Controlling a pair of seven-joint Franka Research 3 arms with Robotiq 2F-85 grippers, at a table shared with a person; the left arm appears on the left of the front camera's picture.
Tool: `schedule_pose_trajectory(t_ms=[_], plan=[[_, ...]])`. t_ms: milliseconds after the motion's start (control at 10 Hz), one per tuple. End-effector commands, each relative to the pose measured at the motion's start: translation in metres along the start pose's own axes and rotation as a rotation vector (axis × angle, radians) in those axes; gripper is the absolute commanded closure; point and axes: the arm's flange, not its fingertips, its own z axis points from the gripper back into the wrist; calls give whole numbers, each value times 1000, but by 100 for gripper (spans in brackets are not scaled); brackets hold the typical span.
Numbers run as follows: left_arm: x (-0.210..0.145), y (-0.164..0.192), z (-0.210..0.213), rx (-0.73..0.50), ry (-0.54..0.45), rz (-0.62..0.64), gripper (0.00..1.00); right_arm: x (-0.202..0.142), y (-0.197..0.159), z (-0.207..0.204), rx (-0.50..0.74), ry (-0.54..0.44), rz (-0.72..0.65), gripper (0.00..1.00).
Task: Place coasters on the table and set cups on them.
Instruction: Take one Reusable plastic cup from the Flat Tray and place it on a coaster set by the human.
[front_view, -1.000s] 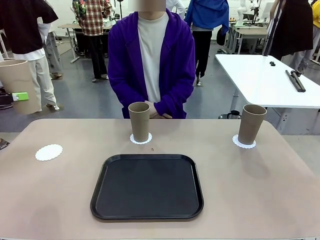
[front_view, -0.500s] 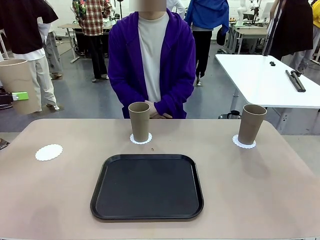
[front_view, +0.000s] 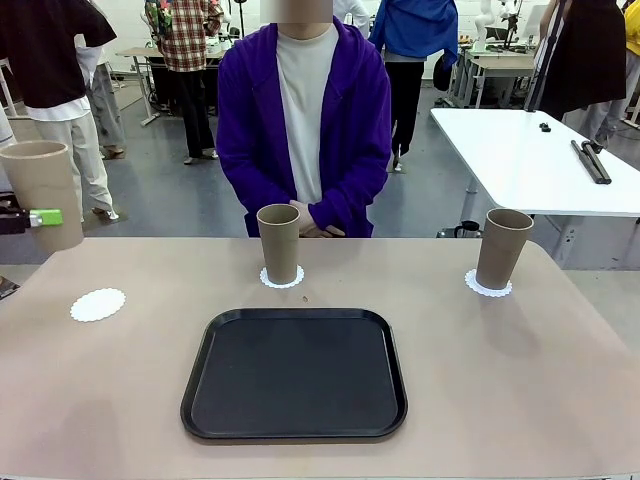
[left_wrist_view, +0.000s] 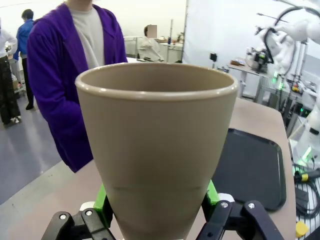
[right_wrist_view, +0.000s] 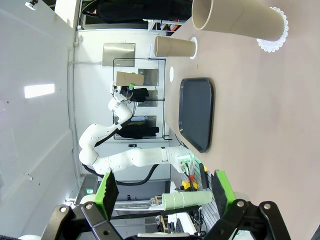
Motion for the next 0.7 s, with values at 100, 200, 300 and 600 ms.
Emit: schedule_pose_trajectory(t_ms=[100, 200, 300, 600], plan=[[-27, 5, 8, -76, 52, -92, 16, 1, 1, 0, 2, -6, -2, 0], [-35, 10, 7, -91, 53, -86, 16, 1, 1, 0, 2, -6, -2, 0], [-46, 15, 6, -106, 26, -71, 16, 1, 1, 0, 2, -6, -2, 0], [-75, 35, -6, -110, -60, -6, 16, 1, 1, 0, 2, -6, -2, 0]])
